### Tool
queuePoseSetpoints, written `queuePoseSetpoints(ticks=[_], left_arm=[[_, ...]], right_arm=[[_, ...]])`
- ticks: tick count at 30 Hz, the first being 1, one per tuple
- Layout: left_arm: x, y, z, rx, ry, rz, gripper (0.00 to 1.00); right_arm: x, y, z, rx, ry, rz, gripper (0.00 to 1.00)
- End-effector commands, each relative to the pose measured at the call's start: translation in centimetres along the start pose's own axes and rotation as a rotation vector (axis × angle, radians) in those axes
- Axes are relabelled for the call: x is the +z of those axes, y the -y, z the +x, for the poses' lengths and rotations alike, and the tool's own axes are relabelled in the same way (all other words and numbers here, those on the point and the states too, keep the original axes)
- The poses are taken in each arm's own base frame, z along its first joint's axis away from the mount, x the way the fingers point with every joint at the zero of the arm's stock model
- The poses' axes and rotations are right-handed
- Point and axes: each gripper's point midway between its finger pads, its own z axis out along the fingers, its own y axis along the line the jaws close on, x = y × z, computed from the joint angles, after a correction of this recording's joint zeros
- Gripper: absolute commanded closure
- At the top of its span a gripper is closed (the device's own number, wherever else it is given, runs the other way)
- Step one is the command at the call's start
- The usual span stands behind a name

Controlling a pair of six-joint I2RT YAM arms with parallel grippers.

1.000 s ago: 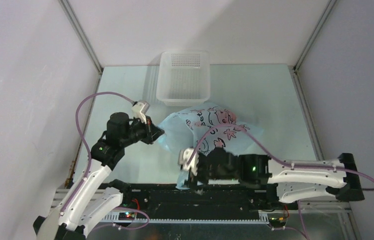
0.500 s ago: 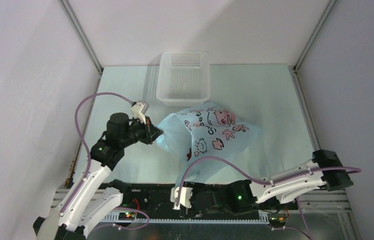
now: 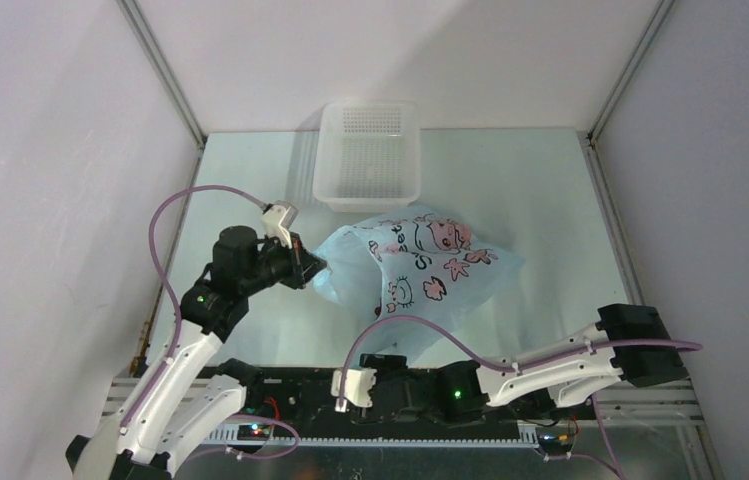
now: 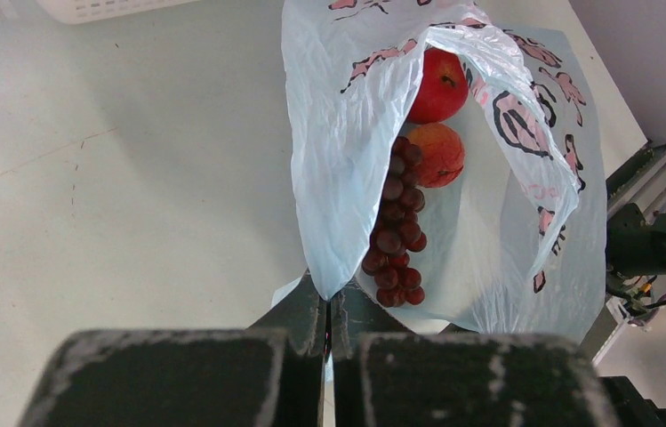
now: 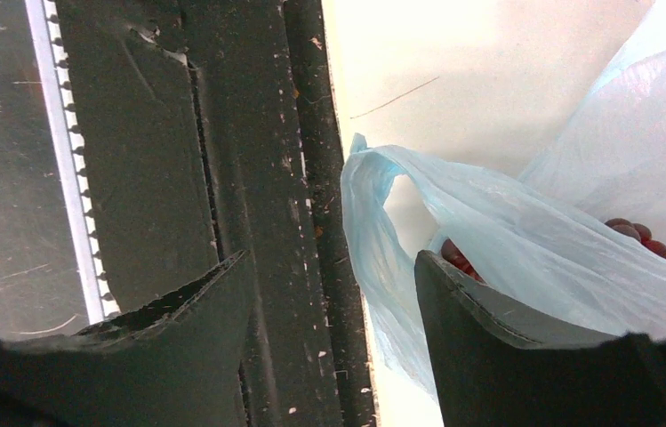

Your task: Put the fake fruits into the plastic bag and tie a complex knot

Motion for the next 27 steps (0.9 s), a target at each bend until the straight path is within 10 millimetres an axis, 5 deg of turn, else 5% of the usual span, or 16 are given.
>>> queuePoseSetpoints(ticks=[1, 7, 10, 12, 14, 16, 22, 27], left_arm=[[-0.2, 0.2, -0.9, 0.008, 0.036, 0.008, 1.00], [-0.1, 0.3, -0.9, 0.007, 0.033, 0.012, 1.00], [-0.1, 0.3, -0.9, 0.008, 0.031, 0.013, 1.00], [-0.2, 0.2, -1.0, 0.010, 0.035, 0.009, 1.00], [-0.2, 0.1, -1.1, 0.012, 0.040, 0.002, 1.00], [-0.3, -0.1, -1.4, 0.012, 0.050, -0.011, 1.00], [-0.5, 0.7, -3.5, -0.022, 0.097, 0.003, 1.00], [-3.0, 4.2, -11.2, -0.019, 0.253, 0.068, 1.00]], right_arm=[[0.7, 1.4, -0.5, -0.019, 0.015, 0.068, 0.30], [2.2, 2.5, 0.8, -0.058, -0.033, 0.111, 0.33], [3.1, 3.9, 2.2, -0.071, -0.084, 0.169, 0.44], [3.4, 4.9, 2.8, -0.071, -0.103, 0.207, 0.58], [3.3, 6.1, 2.9, -0.061, -0.103, 0.252, 0.89], [2.7, 7.3, 2.1, -0.034, -0.075, 0.283, 1.00], [-3.7, 13.2, -4.9, 0.171, 0.173, 0.380, 1.00], [-13.3, 21.4, -11.0, 0.289, 0.409, 0.564, 1.00]])
